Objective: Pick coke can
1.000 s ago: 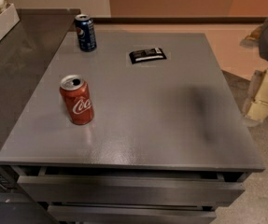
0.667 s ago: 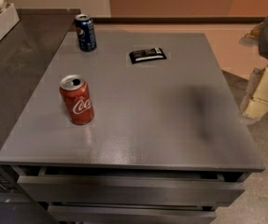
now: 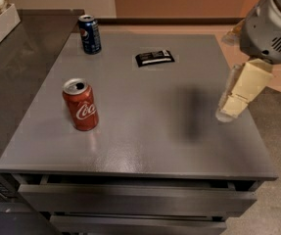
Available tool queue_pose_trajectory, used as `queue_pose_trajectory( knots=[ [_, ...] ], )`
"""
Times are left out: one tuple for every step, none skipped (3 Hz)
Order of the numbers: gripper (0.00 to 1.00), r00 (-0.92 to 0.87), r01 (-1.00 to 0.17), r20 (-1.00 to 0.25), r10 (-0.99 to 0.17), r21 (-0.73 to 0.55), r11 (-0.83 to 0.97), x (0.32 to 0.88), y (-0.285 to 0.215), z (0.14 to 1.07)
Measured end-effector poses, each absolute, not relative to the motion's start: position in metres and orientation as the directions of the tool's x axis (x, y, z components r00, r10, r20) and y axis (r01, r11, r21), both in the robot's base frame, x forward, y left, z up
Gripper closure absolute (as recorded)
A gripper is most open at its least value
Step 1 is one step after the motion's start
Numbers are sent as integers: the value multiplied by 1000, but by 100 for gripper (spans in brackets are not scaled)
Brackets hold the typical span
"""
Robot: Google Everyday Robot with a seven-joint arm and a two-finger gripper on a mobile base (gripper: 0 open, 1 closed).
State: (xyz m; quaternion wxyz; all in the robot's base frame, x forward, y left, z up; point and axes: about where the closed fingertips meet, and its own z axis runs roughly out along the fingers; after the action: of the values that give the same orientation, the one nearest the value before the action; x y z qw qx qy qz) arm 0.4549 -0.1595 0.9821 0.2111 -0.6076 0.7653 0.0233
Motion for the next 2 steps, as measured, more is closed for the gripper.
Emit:
queue_pose_trajectory(
  knots=[
    [0, -148, -944, -411, -900, -213, 252, 468, -127, 983],
    [0, -118, -947, -474, -873, -210, 242, 482, -94, 984]
  ],
)
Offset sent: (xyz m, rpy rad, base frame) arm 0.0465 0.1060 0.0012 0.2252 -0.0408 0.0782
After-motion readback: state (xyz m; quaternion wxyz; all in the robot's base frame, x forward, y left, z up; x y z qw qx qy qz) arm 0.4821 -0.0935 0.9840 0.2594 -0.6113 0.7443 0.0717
